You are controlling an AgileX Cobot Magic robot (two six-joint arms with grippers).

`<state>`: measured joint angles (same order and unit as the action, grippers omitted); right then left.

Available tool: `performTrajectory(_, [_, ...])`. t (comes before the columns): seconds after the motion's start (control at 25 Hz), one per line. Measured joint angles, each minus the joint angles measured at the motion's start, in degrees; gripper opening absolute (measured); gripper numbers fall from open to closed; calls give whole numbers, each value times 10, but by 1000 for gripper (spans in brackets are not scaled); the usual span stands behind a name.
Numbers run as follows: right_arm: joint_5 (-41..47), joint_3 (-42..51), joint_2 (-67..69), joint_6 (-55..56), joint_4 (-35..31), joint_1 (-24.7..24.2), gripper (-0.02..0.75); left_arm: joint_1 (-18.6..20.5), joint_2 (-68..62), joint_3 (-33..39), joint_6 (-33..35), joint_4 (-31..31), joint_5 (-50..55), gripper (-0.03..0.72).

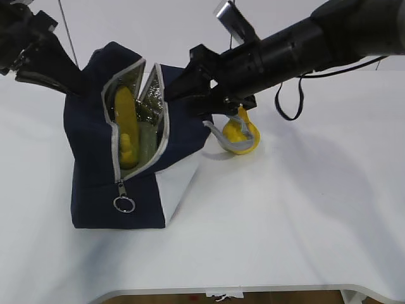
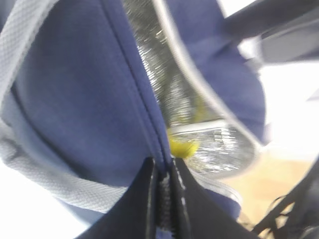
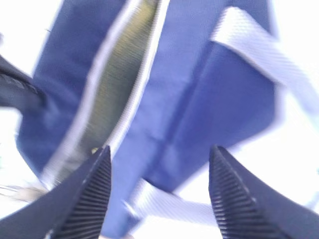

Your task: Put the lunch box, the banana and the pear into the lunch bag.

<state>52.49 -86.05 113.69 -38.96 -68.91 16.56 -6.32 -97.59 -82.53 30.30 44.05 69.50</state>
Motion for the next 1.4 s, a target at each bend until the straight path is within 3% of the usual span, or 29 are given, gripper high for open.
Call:
performTrajectory(0.24, [9, -9, -50, 35, 81, -16, 477, 0, 0, -1, 0, -62, 1, 15])
performTrajectory(0.6, [19, -74, -72, 189, 359, -16, 477, 0, 0, -1, -5, -77, 1, 15])
performTrajectory(0.76, [-15, -77, -72, 247, 455, -16, 477, 0, 0, -1, -15, -78, 1, 15])
performTrajectory(1.4, [-133, -94, 17, 260, 482, -16, 476, 0, 0, -1, -19, -78, 1, 15])
